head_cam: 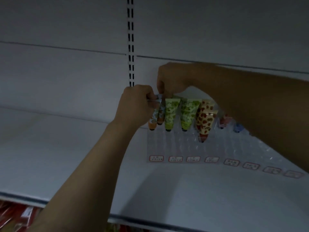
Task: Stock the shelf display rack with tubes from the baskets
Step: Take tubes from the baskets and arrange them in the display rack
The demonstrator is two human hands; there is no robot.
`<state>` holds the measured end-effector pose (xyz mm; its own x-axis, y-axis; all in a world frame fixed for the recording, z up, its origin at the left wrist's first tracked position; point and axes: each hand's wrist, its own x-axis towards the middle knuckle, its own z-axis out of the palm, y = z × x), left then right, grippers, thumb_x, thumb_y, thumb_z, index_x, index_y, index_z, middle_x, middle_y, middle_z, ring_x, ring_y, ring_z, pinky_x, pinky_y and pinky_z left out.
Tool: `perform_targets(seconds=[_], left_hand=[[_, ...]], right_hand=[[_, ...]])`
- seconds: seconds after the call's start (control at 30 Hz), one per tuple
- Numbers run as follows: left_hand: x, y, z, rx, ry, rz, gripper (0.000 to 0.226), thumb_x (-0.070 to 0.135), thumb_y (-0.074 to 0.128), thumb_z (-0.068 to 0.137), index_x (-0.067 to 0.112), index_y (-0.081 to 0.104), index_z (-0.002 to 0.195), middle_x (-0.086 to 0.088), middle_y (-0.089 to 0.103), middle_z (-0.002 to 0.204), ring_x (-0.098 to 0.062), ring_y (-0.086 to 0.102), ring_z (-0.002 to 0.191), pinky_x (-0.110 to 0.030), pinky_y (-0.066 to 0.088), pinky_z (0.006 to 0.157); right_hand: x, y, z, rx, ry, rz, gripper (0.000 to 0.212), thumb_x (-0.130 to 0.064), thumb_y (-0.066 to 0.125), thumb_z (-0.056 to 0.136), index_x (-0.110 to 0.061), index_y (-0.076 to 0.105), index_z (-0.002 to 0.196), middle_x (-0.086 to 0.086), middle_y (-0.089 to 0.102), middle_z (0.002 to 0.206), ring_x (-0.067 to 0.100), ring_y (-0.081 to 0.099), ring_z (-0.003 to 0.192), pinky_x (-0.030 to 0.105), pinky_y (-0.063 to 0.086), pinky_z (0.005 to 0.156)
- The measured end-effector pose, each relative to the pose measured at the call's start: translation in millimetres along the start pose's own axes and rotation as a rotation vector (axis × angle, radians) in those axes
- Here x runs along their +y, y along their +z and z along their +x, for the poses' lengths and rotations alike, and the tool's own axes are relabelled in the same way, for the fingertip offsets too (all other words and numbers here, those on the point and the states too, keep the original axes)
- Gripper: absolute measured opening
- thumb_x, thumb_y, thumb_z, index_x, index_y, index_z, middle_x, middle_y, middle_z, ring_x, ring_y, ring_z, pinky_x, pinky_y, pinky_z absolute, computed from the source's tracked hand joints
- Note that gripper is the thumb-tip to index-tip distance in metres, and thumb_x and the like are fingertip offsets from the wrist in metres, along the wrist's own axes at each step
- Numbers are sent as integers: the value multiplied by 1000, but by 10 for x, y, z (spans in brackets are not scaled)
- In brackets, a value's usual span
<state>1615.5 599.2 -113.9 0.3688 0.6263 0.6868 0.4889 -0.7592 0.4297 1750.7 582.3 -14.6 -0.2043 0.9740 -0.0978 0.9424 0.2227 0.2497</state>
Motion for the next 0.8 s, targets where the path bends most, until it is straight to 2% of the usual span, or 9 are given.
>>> perform_targets(seconds=[0.1, 0.17, 0.23, 0.3, 0.4, 0.53, 0.67, 0.8], left_hand=[[-30, -10, -29, 22, -29, -4, 22, 1, 67, 76, 13, 55, 63, 4, 53, 64, -9, 45, 53, -12, 31, 49], [-42, -18, -58, 17, -47, -24, 23, 1, 69, 77, 13, 54, 64, 6, 50, 62, 1, 41, 51, -5, 34, 51], [-29, -18, -64, 12, -49, -45, 24, 2, 71, 77, 14, 54, 65, 12, 47, 59, 6, 41, 54, -3, 33, 51], [29, 37, -61, -15, -32, -52, 20, 3, 71, 76, 11, 57, 65, 12, 47, 58, 6, 41, 54, -6, 33, 49], [136, 157, -98, -52, -72, -70, 9, 1, 67, 78, 3, 65, 69, 1, 58, 64, 1, 43, 52, -17, 32, 48], [113, 184, -151, 47, -99, -87, 18, -1, 67, 78, 8, 60, 64, -4, 60, 60, -4, 43, 50, -12, 33, 48], [61, 159, -172, 82, -159, -111, 14, 0, 68, 78, 4, 61, 68, 3, 51, 58, 1, 41, 51, -7, 32, 48], [30, 154, -171, 101, -146, -102, 10, -1, 67, 78, 3, 62, 69, -1, 55, 62, -11, 46, 56, -7, 32, 50]], right_hand=[[6, 1, 53, -5, -12, 34, 26, -18, 67, 87, -7, 70, 110, 5, 67, 108, 16, 54, 88, 25, 43, 69], [25, 25, 66, 6, -24, 59, 24, -19, 69, 85, -7, 71, 106, 1, 62, 93, 14, 52, 84, 25, 40, 67], [37, 51, 77, 21, -33, 69, 20, -19, 67, 87, -7, 71, 102, -1, 59, 87, 15, 53, 84, 27, 40, 67], [40, 88, 74, 39, -25, 90, 18, -15, 64, 88, -7, 72, 102, 3, 64, 94, 16, 54, 85, 27, 43, 68], [34, 126, 11, 54, -11, 123, 20, -14, 62, 88, -8, 72, 104, 4, 66, 100, 16, 54, 84, 26, 44, 68], [7, 99, -13, 18, 13, 86, 27, -15, 59, 92, -7, 67, 115, 7, 65, 117, 21, 58, 96, 28, 47, 80], [-8, 64, 18, -15, 27, 93, 27, -13, 57, 92, -6, 67, 117, 8, 64, 121, 15, 52, 89, 27, 43, 76], [33, 88, 69, -10, 36, 111, 27, -9, 54, 91, 5, 67, 111, 20, 64, 118, 34, 59, 99, 40, 49, 80]])
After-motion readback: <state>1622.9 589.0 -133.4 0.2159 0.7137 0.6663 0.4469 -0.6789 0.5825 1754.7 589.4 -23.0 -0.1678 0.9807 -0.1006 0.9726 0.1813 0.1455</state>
